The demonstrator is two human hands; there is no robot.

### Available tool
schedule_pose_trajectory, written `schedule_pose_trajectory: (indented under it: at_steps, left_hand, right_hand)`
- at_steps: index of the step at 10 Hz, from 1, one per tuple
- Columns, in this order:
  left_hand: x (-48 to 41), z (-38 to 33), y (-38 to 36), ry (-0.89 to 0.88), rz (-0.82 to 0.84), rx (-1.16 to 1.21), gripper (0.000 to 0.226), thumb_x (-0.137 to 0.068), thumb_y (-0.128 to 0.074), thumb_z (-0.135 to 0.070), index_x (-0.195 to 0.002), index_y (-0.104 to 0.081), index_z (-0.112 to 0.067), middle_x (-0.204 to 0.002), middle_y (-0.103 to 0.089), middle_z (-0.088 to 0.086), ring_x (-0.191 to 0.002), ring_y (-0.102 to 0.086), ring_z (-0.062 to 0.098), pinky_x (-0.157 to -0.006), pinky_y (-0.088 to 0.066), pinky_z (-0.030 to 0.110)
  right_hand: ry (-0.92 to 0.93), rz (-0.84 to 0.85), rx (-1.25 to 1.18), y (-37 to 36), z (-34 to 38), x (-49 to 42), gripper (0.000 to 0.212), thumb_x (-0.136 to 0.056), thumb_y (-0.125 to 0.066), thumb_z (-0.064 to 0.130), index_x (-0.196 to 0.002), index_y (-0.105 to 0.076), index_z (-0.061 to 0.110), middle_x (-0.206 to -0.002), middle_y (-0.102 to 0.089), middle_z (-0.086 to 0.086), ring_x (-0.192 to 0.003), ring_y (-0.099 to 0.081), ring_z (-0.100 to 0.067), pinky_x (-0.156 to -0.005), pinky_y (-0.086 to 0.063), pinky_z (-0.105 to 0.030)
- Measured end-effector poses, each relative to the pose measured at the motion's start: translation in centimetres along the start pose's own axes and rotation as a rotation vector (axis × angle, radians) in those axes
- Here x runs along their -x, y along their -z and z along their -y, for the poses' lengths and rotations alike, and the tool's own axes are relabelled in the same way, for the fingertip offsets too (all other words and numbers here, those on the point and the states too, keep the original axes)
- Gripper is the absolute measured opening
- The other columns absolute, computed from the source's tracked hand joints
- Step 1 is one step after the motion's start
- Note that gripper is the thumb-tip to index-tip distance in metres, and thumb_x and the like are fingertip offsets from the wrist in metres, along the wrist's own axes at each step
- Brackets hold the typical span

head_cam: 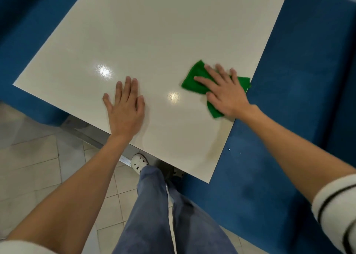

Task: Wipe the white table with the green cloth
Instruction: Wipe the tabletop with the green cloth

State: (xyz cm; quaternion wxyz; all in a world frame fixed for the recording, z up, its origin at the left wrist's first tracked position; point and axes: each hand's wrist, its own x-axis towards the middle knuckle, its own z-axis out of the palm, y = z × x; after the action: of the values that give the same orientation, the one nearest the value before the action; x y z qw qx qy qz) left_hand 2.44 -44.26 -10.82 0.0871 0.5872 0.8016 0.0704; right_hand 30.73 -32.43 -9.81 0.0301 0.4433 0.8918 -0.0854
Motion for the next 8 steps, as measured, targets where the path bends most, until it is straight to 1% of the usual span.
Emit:
schedule_pose_trajectory:
  at_steps: [1,2,3,4,5,6,7,8]
  left_hand:
    - [-0.1,0.2,0.0,0.001,-0.001,0.007,0.053,-0.103,-0.02,-0.036,-0.153,-0.016,-0.023,-0.161,-0.012,-0.005,-0.148,-0.008,0.019,-0.113,-0.002,0.055]
    - [0.0,0.2,-0.1,-0.002,-0.001,0.008,0.053,-0.102,-0.02,-0.036,-0.154,-0.015,-0.024,-0.161,-0.012,-0.005,-0.148,-0.008,0.019,-0.114,-0.002,0.055]
    - [0.0,0.2,-0.1,-0.003,0.0,0.011,0.053,-0.102,-0.02,-0.036,-0.154,-0.014,-0.024,-0.161,-0.011,-0.006,-0.148,-0.008,0.018,-0.114,-0.001,0.054]
    - [0.0,0.2,-0.2,-0.002,-0.001,0.006,0.053,-0.103,-0.021,-0.036,-0.154,-0.015,-0.023,-0.161,-0.012,-0.005,-0.148,-0.009,0.019,-0.114,-0.002,0.055]
    - [0.1,0.0,0.0,0.001,0.003,0.0,0.053,-0.103,-0.021,-0.034,-0.153,-0.016,-0.022,-0.161,-0.013,-0.004,-0.148,-0.009,0.02,-0.113,-0.003,0.056]
    - [0.1,-0.1,0.0,0.001,0.0,-0.001,0.052,-0.102,-0.02,-0.035,-0.153,-0.016,-0.022,-0.161,-0.014,-0.004,-0.148,-0.009,0.019,-0.113,-0.004,0.056]
    - [0.1,0.0,0.0,0.0,-0.001,-0.008,0.053,-0.102,-0.02,-0.034,-0.153,-0.016,-0.023,-0.161,-0.014,-0.004,-0.148,-0.01,0.02,-0.113,-0.004,0.056]
    - [0.0,0.0,-0.1,-0.003,-0.007,-0.007,0.052,-0.102,-0.02,-0.034,-0.153,-0.018,-0.022,-0.161,-0.015,-0.004,-0.148,-0.011,0.02,-0.113,-0.005,0.056]
  right_hand:
    - [-0.144,-0.035,-0.021,0.2,-0.6,-1.4,0.055,-0.093,-0.023,0.043,-0.147,-0.023,0.041,-0.16,-0.012,0.0,-0.145,-0.012,-0.032,-0.113,-0.008,-0.057]
    - [-0.277,-0.075,-0.054,-0.7,2.2,-0.1,0.051,-0.099,-0.022,0.048,-0.149,-0.018,0.041,-0.161,-0.008,-0.002,-0.146,-0.007,-0.031,-0.113,-0.005,-0.057]
    - [-0.272,-0.097,-0.064,-1.8,6.6,4.2,0.052,-0.098,-0.024,0.049,-0.149,-0.022,0.039,-0.16,-0.011,-0.006,-0.146,-0.01,-0.033,-0.113,-0.01,-0.057]
    - [-0.062,-0.08,-0.055,-2.9,9.9,9.9,0.051,-0.097,-0.028,0.047,-0.148,-0.028,0.038,-0.159,-0.017,-0.006,-0.145,-0.016,-0.033,-0.112,-0.016,-0.057]
    - [0.154,-0.004,-0.038,-3.1,8.1,12.3,0.051,-0.096,-0.027,0.046,-0.147,-0.029,0.041,-0.159,-0.019,-0.003,-0.146,-0.015,-0.028,-0.114,-0.013,-0.054]
    - [0.107,-0.004,-0.031,-2.4,4.1,9.7,0.051,-0.094,-0.026,0.046,-0.145,-0.03,0.042,-0.158,-0.021,-0.001,-0.145,-0.018,-0.028,-0.112,-0.015,-0.055]
    - [-0.148,-0.04,-0.099,-1.0,0.8,5.7,0.05,-0.096,-0.027,0.042,-0.146,-0.027,0.042,-0.159,-0.016,-0.001,-0.146,-0.012,-0.028,-0.113,-0.009,-0.059]
    - [-0.326,-0.077,-0.112,-0.5,0.2,3.4,0.05,-0.099,-0.028,0.038,-0.148,-0.021,0.041,-0.161,-0.008,-0.001,-0.147,-0.003,-0.026,-0.114,-0.003,-0.057]
